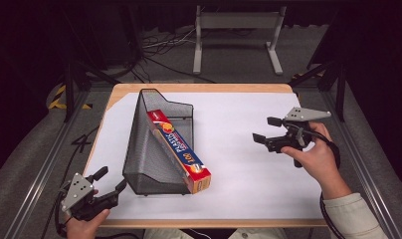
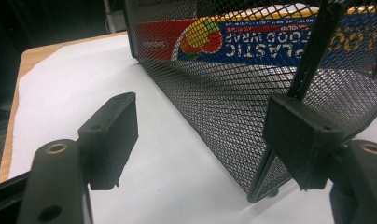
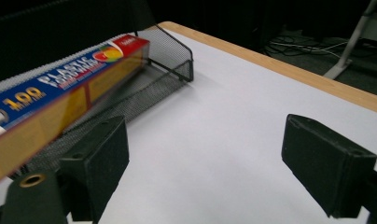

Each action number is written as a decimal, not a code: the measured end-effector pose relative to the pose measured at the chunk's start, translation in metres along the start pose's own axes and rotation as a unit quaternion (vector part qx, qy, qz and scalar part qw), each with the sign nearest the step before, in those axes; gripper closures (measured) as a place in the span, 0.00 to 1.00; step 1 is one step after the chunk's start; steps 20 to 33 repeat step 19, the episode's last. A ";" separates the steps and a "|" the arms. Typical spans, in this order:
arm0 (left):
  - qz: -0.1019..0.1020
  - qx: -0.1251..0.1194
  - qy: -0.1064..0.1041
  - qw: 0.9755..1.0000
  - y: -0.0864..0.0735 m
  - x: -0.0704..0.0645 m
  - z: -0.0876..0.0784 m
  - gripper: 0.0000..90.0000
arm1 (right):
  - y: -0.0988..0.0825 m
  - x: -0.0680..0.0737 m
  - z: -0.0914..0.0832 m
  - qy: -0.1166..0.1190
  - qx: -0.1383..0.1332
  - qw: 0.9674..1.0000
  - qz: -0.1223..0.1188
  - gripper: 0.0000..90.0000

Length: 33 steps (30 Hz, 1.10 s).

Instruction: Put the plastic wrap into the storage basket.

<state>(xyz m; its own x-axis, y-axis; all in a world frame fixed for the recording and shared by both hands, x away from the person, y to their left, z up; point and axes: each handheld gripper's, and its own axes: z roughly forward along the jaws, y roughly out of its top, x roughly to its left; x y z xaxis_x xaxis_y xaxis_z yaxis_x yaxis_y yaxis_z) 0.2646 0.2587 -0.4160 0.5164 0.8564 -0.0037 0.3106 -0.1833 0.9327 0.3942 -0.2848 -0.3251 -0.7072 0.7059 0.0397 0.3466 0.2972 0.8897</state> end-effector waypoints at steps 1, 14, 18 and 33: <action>0.000 0.001 0.000 1.000 0.000 0.000 0.001 0.30 | -0.009 -0.003 -0.001 -0.008 0.003 1.000 0.000 0.17; -0.009 0.014 0.008 1.000 -0.002 0.005 0.004 0.29 | -0.115 -0.013 -0.023 -0.053 0.021 0.998 0.034 0.17; -0.009 0.012 0.012 1.000 -0.002 0.005 0.004 0.29 | -0.126 -0.014 -0.026 -0.055 0.022 0.998 0.025 0.17; -0.010 0.012 0.013 1.000 -0.002 0.005 0.004 0.30 | -0.127 -0.014 -0.026 -0.053 0.020 0.998 0.023 0.17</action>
